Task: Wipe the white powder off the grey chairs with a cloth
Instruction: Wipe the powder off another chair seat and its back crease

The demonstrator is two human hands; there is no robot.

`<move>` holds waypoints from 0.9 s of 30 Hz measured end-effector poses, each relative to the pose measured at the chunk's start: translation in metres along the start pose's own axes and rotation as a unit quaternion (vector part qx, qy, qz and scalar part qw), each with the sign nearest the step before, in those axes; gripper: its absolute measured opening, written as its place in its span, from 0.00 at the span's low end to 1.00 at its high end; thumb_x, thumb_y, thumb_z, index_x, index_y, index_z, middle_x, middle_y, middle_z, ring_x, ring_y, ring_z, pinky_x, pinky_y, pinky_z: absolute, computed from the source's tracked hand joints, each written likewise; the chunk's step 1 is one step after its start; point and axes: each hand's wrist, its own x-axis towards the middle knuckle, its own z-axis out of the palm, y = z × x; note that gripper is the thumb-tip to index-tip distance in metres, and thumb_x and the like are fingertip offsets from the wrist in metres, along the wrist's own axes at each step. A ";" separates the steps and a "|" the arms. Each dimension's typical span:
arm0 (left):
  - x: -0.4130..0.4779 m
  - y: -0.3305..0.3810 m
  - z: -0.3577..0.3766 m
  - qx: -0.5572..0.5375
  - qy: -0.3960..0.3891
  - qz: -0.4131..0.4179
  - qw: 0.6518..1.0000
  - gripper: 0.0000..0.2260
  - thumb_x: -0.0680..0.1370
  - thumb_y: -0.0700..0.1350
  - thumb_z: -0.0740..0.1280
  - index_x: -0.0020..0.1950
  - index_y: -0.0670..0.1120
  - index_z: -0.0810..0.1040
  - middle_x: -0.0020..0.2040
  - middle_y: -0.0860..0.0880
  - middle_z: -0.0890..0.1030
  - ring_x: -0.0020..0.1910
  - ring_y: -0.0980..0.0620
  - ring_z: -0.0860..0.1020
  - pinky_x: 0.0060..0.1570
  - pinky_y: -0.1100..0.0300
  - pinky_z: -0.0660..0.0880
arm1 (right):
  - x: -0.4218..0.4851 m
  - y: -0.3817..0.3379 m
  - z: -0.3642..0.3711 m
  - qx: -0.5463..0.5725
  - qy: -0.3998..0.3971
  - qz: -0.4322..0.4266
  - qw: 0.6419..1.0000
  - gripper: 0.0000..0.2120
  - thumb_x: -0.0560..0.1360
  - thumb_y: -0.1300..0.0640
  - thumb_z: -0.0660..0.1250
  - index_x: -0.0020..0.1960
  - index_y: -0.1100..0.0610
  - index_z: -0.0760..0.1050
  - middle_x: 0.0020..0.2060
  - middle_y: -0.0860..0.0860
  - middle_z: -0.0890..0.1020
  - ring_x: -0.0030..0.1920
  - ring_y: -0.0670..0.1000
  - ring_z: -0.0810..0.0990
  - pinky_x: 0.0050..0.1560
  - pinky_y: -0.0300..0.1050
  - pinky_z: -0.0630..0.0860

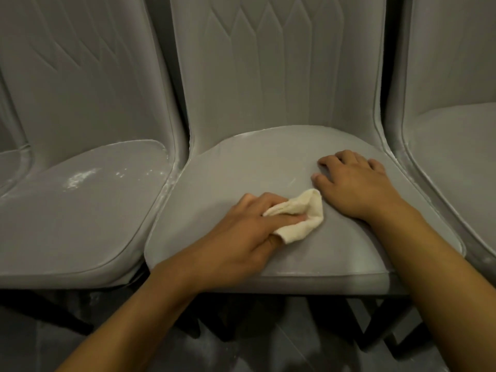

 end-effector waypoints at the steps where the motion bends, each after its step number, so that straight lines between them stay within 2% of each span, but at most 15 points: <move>1: 0.001 0.000 -0.002 -0.019 0.021 -0.011 1.000 0.19 0.85 0.53 0.56 0.76 0.60 0.69 0.68 0.58 0.68 0.65 0.53 0.68 0.70 0.57 0.64 | 0.000 0.000 0.000 0.001 0.001 0.000 1.000 0.25 0.82 0.41 0.50 0.75 0.49 0.64 0.73 0.54 0.67 0.73 0.56 0.63 0.74 0.58 0.55; 3: 0.002 0.002 -0.005 -0.064 0.047 -0.030 0.996 0.19 0.85 0.54 0.56 0.76 0.60 0.69 0.66 0.59 0.68 0.65 0.54 0.68 0.69 0.56 0.66 | -0.001 0.000 -0.001 0.001 0.003 0.001 1.000 0.25 0.82 0.41 0.50 0.75 0.49 0.64 0.73 0.54 0.67 0.73 0.56 0.63 0.74 0.58 0.55; 4: 0.001 0.005 -0.003 -0.047 0.040 -0.014 0.998 0.19 0.85 0.54 0.56 0.76 0.60 0.69 0.67 0.58 0.68 0.65 0.53 0.68 0.69 0.55 0.66 | -0.002 0.001 -0.002 0.002 0.003 0.001 1.000 0.25 0.82 0.41 0.50 0.75 0.49 0.64 0.73 0.54 0.67 0.73 0.56 0.63 0.73 0.58 0.55; 7: -0.002 0.017 0.005 0.098 0.005 0.055 0.994 0.21 0.84 0.54 0.58 0.78 0.61 0.66 0.72 0.57 0.67 0.64 0.52 0.67 0.67 0.54 0.67 | -0.002 0.001 -0.002 0.002 -0.001 -0.002 1.000 0.25 0.82 0.41 0.50 0.75 0.49 0.63 0.73 0.54 0.67 0.73 0.56 0.63 0.74 0.58 0.55; 9: 0.000 0.008 0.000 0.129 0.005 0.071 0.989 0.22 0.83 0.50 0.62 0.77 0.61 0.68 0.71 0.55 0.69 0.61 0.51 0.68 0.64 0.56 0.67 | -0.002 0.001 -0.001 0.000 -0.001 -0.004 1.000 0.25 0.82 0.41 0.50 0.76 0.49 0.63 0.73 0.54 0.67 0.73 0.56 0.63 0.74 0.58 0.55; 11: 0.001 -0.014 -0.009 0.128 0.007 0.066 0.990 0.22 0.80 0.44 0.65 0.74 0.59 0.74 0.67 0.53 0.73 0.57 0.49 0.71 0.61 0.53 0.69 | -0.002 0.002 -0.002 0.001 -0.001 -0.004 1.000 0.25 0.82 0.41 0.50 0.76 0.49 0.63 0.73 0.54 0.66 0.74 0.57 0.63 0.74 0.58 0.55; 13: -0.003 -0.040 -0.020 0.123 0.021 0.034 0.992 0.21 0.80 0.43 0.64 0.71 0.58 0.76 0.65 0.52 0.74 0.56 0.48 0.71 0.60 0.50 0.70 | -0.003 0.002 -0.002 0.001 0.001 -0.004 1.000 0.25 0.82 0.41 0.50 0.76 0.49 0.63 0.73 0.54 0.66 0.74 0.56 0.63 0.75 0.58 0.54; 15: -0.011 -0.054 -0.029 0.105 0.033 -0.040 0.993 0.19 0.83 0.48 0.58 0.72 0.63 0.74 0.65 0.55 0.72 0.59 0.52 0.69 0.65 0.52 0.67 | -0.003 0.003 -0.001 0.004 0.002 -0.003 1.000 0.25 0.82 0.41 0.50 0.76 0.49 0.63 0.73 0.54 0.66 0.74 0.56 0.62 0.75 0.58 0.54; 16: -0.014 -0.057 -0.030 0.082 0.037 -0.072 0.993 0.17 0.86 0.52 0.56 0.73 0.65 0.73 0.65 0.57 0.71 0.61 0.54 0.67 0.68 0.54 0.65 | -0.003 0.003 -0.001 0.004 0.002 -0.003 1.000 0.25 0.82 0.41 0.50 0.76 0.49 0.63 0.73 0.54 0.66 0.74 0.56 0.62 0.75 0.58 0.54; 18: -0.015 -0.050 -0.029 -0.009 0.045 -0.100 0.994 0.16 0.85 0.55 0.59 0.71 0.67 0.73 0.65 0.61 0.70 0.65 0.59 0.67 0.71 0.57 0.62 | -0.002 0.002 0.000 0.004 0.000 -0.003 1.000 0.25 0.82 0.41 0.50 0.75 0.49 0.64 0.73 0.54 0.66 0.74 0.57 0.62 0.75 0.59 0.54; 19: -0.013 -0.040 -0.027 -0.052 0.058 -0.082 0.994 0.16 0.83 0.56 0.60 0.70 0.68 0.74 0.64 0.61 0.71 0.66 0.60 0.68 0.71 0.60 0.62 | -0.001 0.002 0.000 0.005 -0.001 -0.002 1.000 0.25 0.82 0.41 0.50 0.75 0.49 0.64 0.73 0.54 0.67 0.74 0.57 0.63 0.75 0.59 0.54; 21: -0.008 -0.019 -0.018 -0.063 0.065 -0.013 0.996 0.16 0.84 0.54 0.61 0.70 0.67 0.75 0.65 0.61 0.72 0.67 0.55 0.70 0.71 0.62 0.62 | 0.000 0.002 0.000 0.007 -0.001 0.000 1.000 0.24 0.82 0.41 0.50 0.75 0.49 0.64 0.73 0.54 0.67 0.73 0.57 0.63 0.75 0.59 0.54; 24: -0.002 -0.002 0.003 0.042 0.033 0.065 0.996 0.19 0.85 0.47 0.62 0.75 0.61 0.71 0.70 0.54 0.71 0.65 0.51 0.70 0.69 0.57 0.65 | 0.000 0.002 0.000 0.007 -0.001 -0.001 1.000 0.24 0.82 0.41 0.51 0.75 0.49 0.64 0.73 0.54 0.67 0.74 0.57 0.63 0.75 0.60 0.54; 27: 0.001 -0.021 -0.007 0.092 0.012 0.086 0.992 0.23 0.80 0.41 0.62 0.73 0.58 0.75 0.66 0.50 0.74 0.58 0.47 0.72 0.62 0.54 0.69 | 0.000 0.002 0.000 0.009 0.002 -0.001 1.000 0.24 0.82 0.41 0.51 0.75 0.49 0.64 0.73 0.54 0.67 0.74 0.57 0.63 0.75 0.59 0.54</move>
